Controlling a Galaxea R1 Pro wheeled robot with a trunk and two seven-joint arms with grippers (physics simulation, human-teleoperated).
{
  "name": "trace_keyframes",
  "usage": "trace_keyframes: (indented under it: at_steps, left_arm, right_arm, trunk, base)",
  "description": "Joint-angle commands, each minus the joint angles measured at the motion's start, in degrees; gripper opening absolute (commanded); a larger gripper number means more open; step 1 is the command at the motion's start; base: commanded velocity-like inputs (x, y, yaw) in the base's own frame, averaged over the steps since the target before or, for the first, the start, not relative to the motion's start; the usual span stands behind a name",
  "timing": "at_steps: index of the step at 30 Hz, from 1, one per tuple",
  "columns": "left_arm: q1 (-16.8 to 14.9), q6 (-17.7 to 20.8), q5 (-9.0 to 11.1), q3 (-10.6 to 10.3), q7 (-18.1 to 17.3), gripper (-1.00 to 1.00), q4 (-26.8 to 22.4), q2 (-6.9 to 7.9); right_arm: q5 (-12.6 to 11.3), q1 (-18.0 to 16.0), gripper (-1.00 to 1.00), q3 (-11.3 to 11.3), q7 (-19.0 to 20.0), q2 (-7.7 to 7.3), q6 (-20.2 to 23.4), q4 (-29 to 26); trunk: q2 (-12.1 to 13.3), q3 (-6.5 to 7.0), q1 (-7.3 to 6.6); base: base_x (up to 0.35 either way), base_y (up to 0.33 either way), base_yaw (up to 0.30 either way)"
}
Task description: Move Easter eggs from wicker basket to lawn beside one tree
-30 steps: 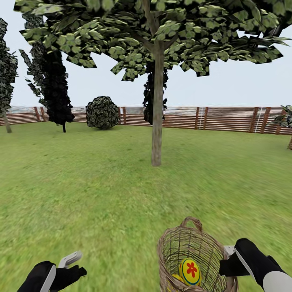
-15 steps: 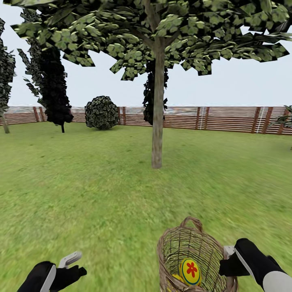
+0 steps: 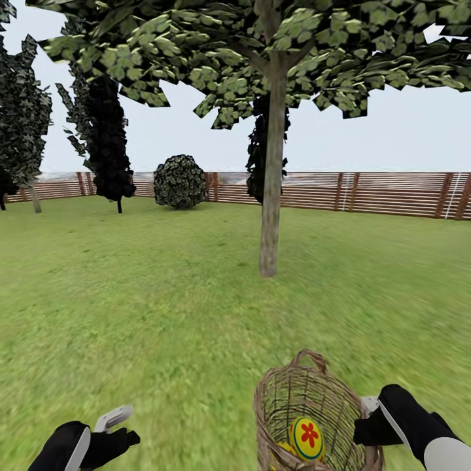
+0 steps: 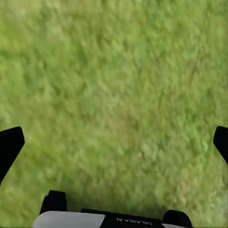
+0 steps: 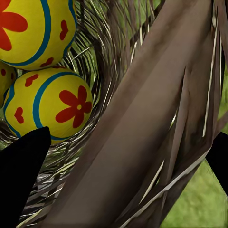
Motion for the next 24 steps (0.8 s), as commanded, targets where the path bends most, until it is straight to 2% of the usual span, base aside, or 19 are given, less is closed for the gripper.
trace_keyframes:
  at_steps: [1, 24]
  left_arm:
    - [-0.04, 0.37, 0.43, 0.13, 0.08, 1.00, -0.05, -0.01]
    - [-0.04, 0.37, 0.49, 0.16, -0.01, 1.00, -0.07, 0.00]
  right_arm:
    - [-0.06, -0.05, -1.00, 0.27, 0.51, -0.05, 0.22, -0.10]
    - [-0.06, -0.05, -1.00, 0.24, 0.50, -0.05, 0.22, -0.10]
  trunk:
    - [-0.04, -0.07, 0.04]
    - [-0.04, -0.07, 0.04]
  base:
    - [0.337, 0.000, 0.001]
    - [0.337, 0.000, 0.000]
